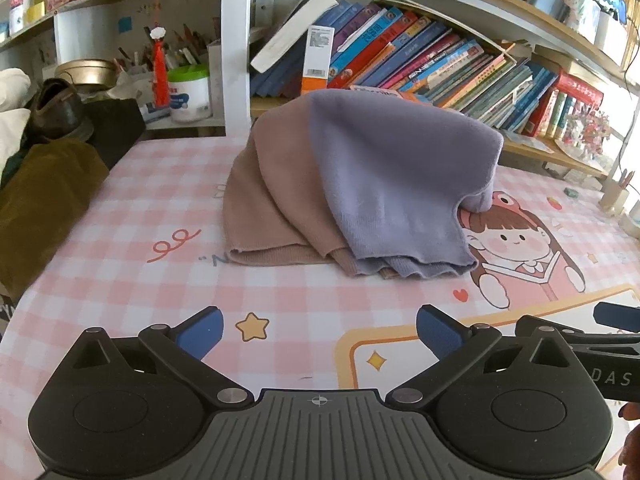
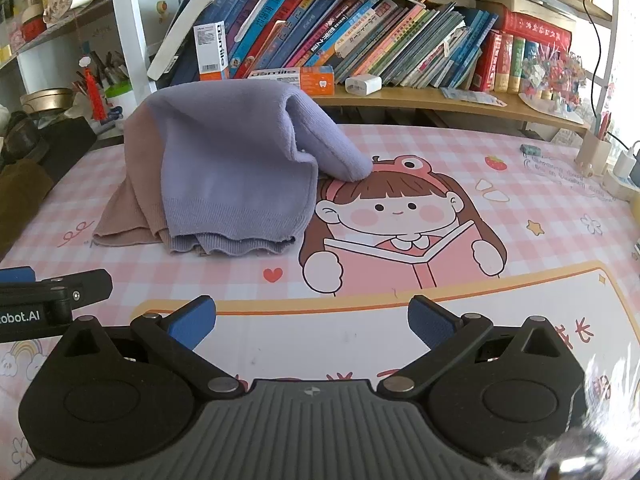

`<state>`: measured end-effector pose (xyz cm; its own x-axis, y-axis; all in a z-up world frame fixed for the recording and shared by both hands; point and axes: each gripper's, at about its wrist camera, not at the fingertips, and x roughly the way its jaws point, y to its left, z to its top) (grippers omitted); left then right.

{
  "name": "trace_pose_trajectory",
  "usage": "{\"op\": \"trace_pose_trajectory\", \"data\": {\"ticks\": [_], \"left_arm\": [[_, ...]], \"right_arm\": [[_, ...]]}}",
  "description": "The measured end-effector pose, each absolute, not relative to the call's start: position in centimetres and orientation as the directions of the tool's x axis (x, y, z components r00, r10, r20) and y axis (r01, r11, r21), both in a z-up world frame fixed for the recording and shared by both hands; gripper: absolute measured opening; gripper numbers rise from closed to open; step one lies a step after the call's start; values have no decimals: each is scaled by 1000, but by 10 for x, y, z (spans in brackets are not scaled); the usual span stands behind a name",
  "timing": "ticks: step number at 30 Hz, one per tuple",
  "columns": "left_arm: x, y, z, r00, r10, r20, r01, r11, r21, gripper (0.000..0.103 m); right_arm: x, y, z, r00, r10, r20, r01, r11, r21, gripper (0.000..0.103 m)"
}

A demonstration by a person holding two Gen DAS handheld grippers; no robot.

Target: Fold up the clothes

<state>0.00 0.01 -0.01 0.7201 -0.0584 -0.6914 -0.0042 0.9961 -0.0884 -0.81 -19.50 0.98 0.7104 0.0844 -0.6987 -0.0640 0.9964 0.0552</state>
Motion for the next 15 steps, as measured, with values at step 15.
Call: {"op": "trace_pose_trajectory", "data": {"ticks": [15], "left_arm": [[0, 1, -3, 718, -48, -694, -6, 997, -76, 103]], "right_arm": [[-7, -194, 7, 708, 83, -701, -61, 997, 57, 103]]}}
